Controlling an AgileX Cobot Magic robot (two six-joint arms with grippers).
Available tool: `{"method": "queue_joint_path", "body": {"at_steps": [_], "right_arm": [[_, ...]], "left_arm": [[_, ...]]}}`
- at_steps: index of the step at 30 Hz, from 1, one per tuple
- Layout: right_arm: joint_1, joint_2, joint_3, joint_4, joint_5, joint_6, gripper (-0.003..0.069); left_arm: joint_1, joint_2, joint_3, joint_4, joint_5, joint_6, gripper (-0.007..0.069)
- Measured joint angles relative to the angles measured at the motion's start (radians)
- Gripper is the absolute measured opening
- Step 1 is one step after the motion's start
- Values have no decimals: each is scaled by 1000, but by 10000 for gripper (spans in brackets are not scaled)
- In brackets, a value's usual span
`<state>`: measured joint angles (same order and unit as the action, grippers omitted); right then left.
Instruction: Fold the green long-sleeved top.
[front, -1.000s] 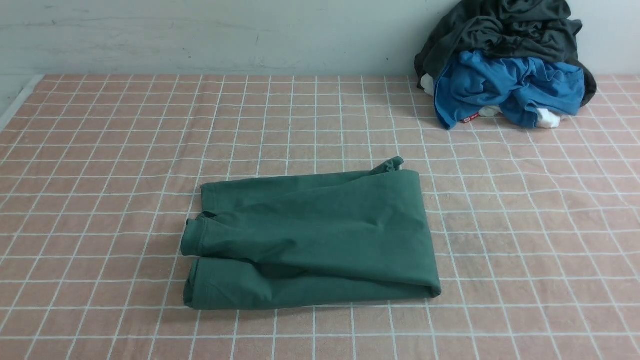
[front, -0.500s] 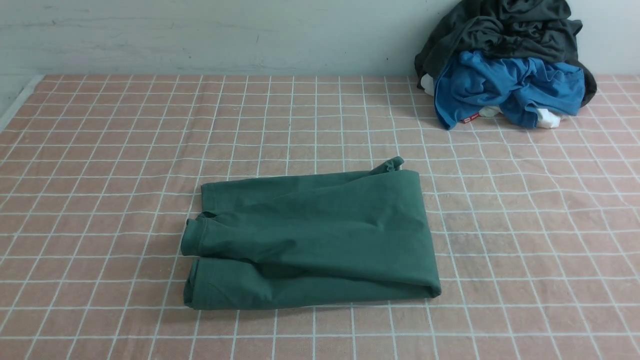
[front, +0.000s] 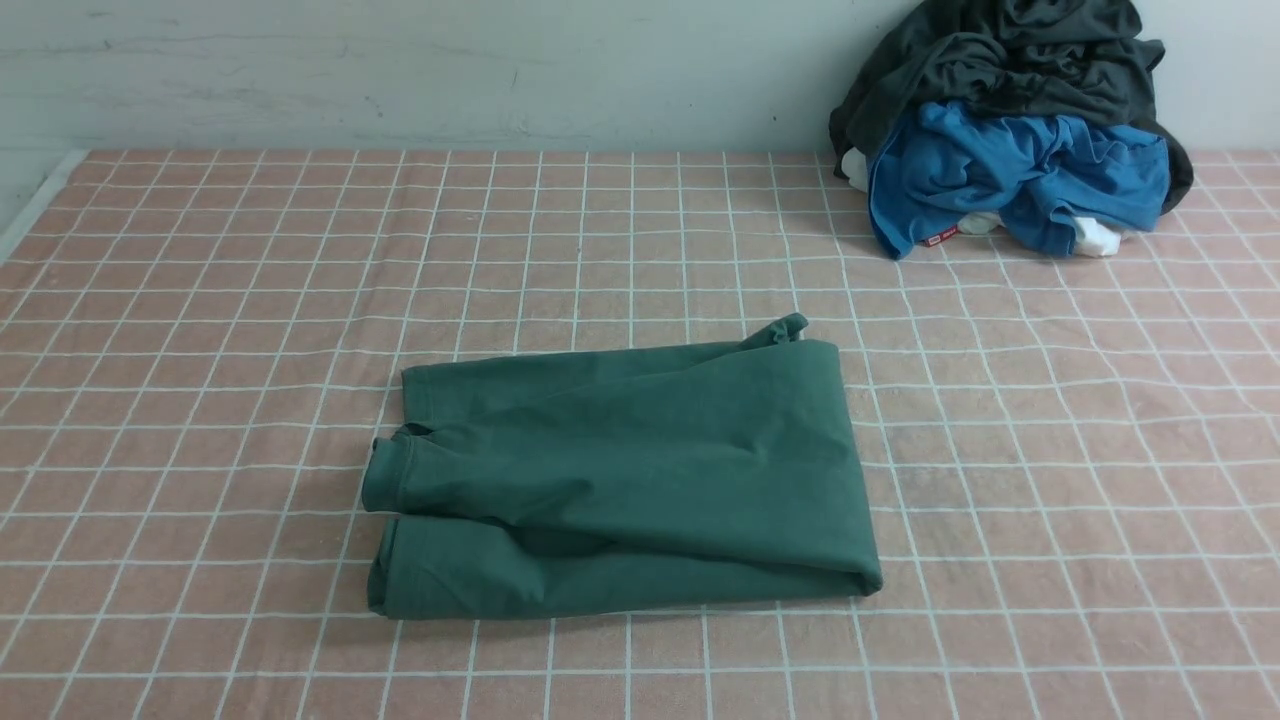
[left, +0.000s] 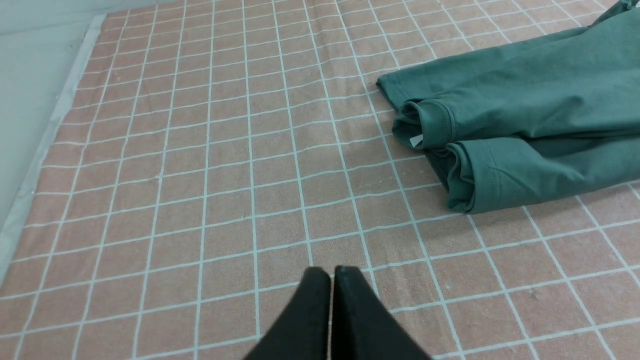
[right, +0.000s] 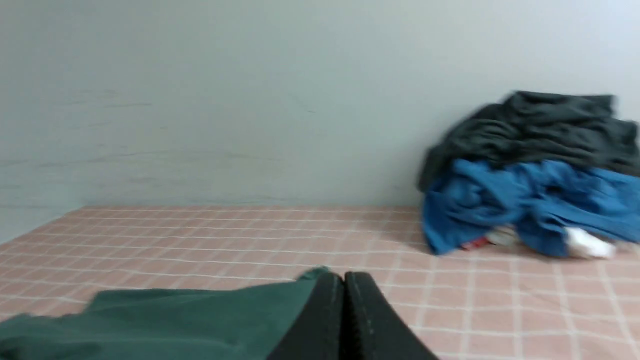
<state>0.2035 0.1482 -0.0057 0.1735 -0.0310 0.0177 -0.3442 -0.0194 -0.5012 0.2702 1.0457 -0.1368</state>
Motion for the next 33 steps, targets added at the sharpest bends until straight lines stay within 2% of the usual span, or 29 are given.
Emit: {"method": "queue_joint_path", "body": {"at_steps": [3,7,9,15,33], "right_arm": [[-113,-71,31,-49,62,56,-14],[-268,-154,32,-132,223,150,-14],[-309,-158,32,-162,278,167,-14],[-312,-158,32,-210,368,180,-14],[-305,-158,31,-216,378,180,-14]], "left_arm": [[0,0,0,0,0,0,-3],[0,0,1,0,0,0,-3],[0,0,1,0,0,0,-3],[0,0,1,0,0,0,-3],[0,0,2,0,0,0,-3]]}}
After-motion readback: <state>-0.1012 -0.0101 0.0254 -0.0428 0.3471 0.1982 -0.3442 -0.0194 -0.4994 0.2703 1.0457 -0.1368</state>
